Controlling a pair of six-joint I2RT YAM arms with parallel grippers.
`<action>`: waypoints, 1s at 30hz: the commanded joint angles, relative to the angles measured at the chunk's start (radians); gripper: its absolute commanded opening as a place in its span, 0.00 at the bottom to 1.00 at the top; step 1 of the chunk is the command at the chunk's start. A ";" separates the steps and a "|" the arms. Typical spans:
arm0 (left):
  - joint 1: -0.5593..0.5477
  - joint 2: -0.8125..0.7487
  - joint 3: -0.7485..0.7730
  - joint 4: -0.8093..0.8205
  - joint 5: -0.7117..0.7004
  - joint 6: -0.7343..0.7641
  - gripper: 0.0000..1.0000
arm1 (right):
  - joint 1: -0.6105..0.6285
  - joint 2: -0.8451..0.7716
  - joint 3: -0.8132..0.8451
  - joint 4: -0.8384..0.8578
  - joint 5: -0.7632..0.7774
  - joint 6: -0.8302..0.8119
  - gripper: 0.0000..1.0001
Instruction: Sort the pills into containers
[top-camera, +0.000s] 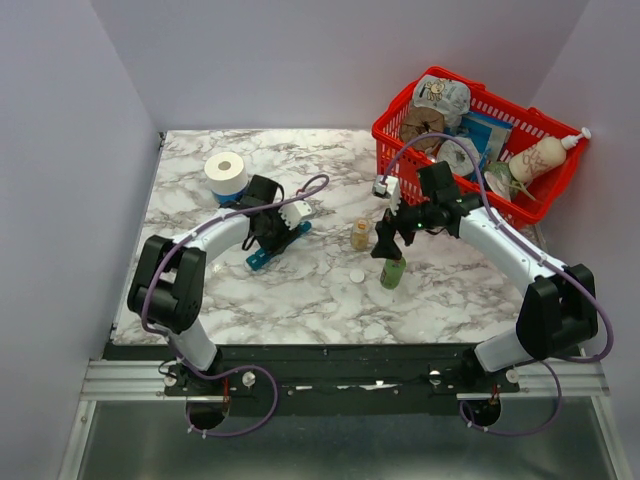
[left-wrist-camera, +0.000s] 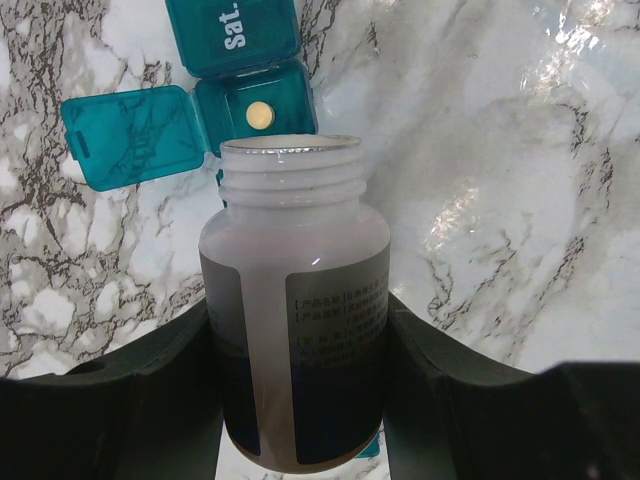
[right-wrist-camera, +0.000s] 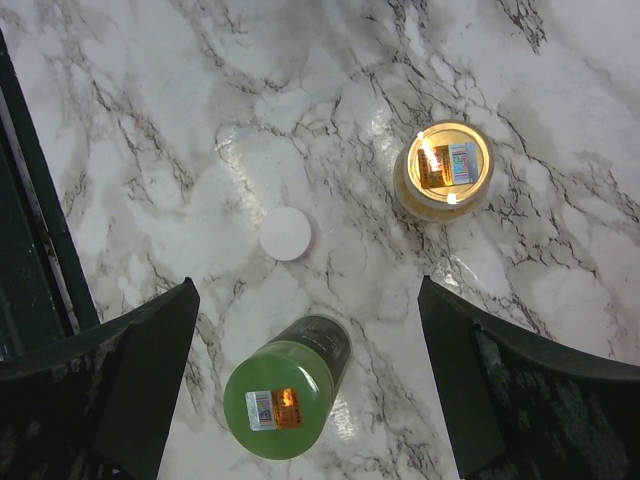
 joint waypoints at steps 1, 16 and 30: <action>-0.018 0.027 0.060 -0.073 -0.067 -0.017 0.00 | -0.008 0.001 0.003 -0.016 -0.022 -0.016 1.00; -0.053 0.076 0.147 -0.169 -0.149 -0.028 0.00 | -0.017 -0.002 0.003 -0.019 -0.033 -0.018 1.00; -0.078 0.136 0.235 -0.254 -0.227 -0.066 0.00 | -0.021 0.004 0.001 -0.020 -0.037 -0.020 1.00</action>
